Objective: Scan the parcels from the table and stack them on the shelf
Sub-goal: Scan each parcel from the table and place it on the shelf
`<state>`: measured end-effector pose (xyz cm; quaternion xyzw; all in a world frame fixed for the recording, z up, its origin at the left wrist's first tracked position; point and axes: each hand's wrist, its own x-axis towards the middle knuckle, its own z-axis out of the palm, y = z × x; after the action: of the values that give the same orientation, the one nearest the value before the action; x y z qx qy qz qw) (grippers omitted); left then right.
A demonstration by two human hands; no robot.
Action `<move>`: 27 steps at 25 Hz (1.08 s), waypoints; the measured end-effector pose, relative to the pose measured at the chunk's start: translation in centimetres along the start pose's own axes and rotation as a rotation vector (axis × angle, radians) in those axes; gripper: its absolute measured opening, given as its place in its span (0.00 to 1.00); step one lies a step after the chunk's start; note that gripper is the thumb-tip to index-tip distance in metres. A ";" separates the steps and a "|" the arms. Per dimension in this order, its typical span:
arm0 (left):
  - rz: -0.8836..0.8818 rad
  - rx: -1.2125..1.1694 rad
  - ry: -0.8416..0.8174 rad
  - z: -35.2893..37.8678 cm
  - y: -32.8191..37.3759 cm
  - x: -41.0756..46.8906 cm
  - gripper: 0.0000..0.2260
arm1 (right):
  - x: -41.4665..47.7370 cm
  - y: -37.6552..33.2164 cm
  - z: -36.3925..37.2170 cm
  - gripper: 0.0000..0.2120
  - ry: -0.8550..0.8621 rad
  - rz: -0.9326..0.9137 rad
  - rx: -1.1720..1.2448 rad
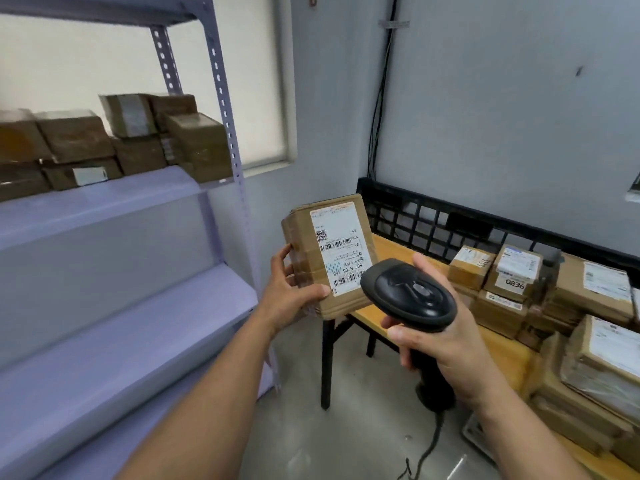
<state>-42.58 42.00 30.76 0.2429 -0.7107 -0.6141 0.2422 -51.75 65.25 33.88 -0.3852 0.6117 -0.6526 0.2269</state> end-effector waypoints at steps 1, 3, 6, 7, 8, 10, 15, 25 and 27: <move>0.002 -0.002 0.019 -2.1 0.1 -1.0 0.52 | 0.0 -0.2 2.0 0.51 -0.025 -0.008 -0.010; 0.005 -0.006 0.065 -6.5 0.0 -3.3 0.51 | -0.2 -0.6 6.3 0.51 -0.072 -0.018 -0.012; 0.013 0.006 0.142 -13.0 -0.2 -7.0 0.48 | -0.5 -1.1 13.0 0.47 -0.130 -0.017 0.031; 0.014 0.008 0.174 -15.4 -0.3 -8.3 0.46 | -0.6 -1.2 15.5 0.46 -0.158 -0.024 0.042; 0.016 0.012 0.206 -17.8 -0.4 -9.7 0.44 | -0.7 -1.3 17.9 0.46 -0.187 -0.028 0.060; 0.014 0.031 0.264 -22.0 -0.5 -12.2 0.45 | -0.7 -1.4 22.2 0.45 -0.247 -0.024 0.103; -0.006 0.102 0.406 -29.0 -0.4 -17.3 0.44 | -1.0 -2.0 29.8 0.46 -0.381 -0.005 0.128; -0.006 0.175 0.667 -34.8 0.3 -21.7 0.43 | 2.3 -3.3 36.3 0.48 -0.635 -0.006 0.150; -0.001 0.182 0.710 -35.4 0.4 -22.4 0.42 | 2.9 -3.5 37.3 0.51 -0.683 -0.019 0.152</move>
<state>-2.70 29.69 34.68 0.4618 -0.6339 -0.4261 0.4510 -23.77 40.23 36.26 -0.5692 0.4466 -0.5317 0.4403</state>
